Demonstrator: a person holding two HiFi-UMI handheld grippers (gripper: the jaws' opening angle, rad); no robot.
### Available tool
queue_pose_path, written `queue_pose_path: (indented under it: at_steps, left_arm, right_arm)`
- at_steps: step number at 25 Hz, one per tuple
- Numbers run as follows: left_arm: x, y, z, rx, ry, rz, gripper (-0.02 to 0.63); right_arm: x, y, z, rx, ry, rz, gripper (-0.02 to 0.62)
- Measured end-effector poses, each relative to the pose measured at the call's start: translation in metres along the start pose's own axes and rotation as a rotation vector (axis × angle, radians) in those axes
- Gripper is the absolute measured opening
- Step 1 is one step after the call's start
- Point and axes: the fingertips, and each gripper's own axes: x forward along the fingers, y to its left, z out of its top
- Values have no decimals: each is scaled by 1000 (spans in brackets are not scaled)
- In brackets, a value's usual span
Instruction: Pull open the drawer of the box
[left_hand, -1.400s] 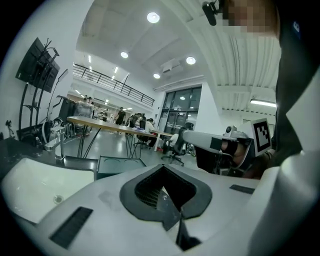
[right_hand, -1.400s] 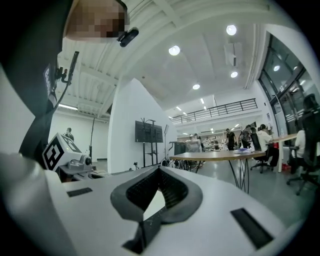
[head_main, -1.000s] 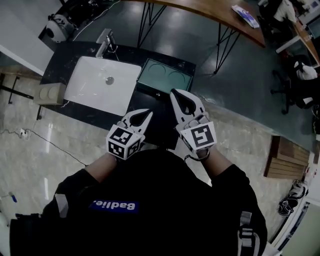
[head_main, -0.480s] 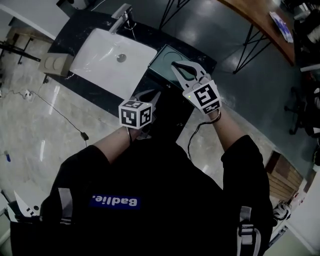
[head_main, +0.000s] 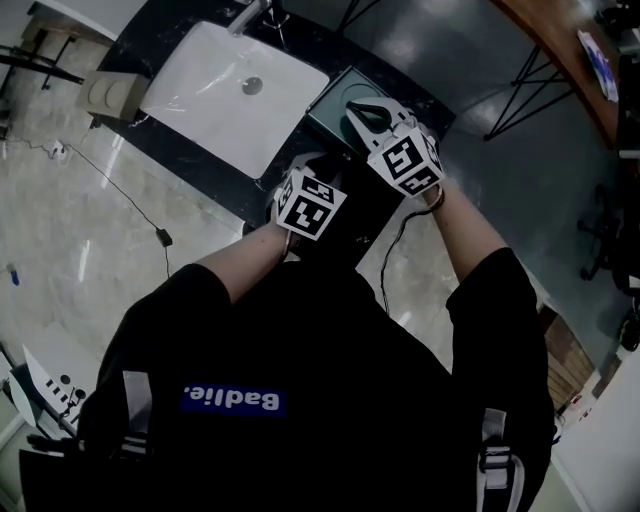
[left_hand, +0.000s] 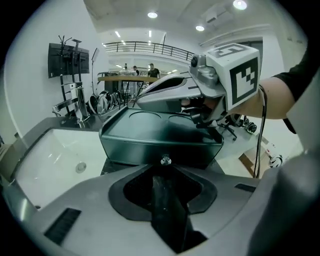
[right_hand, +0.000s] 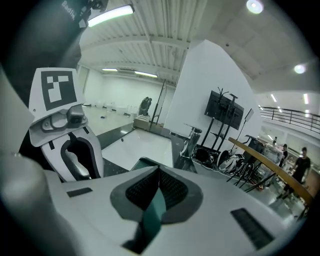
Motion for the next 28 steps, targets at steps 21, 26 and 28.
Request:
queue_pose_path:
  at_steps: [21,26,28]
  left_arm:
    - [33,-6,0,15,55,3,83]
    - [37,-5,1,7,48,-12,69]
    - [37,-4,1,14,44,-18,67]
  right_arm:
    - [23,22,-29,54,174,216,-2]
    - [23,22,-26,53,175,213,-2]
    - [24,22,-26,53,177,213,-2]
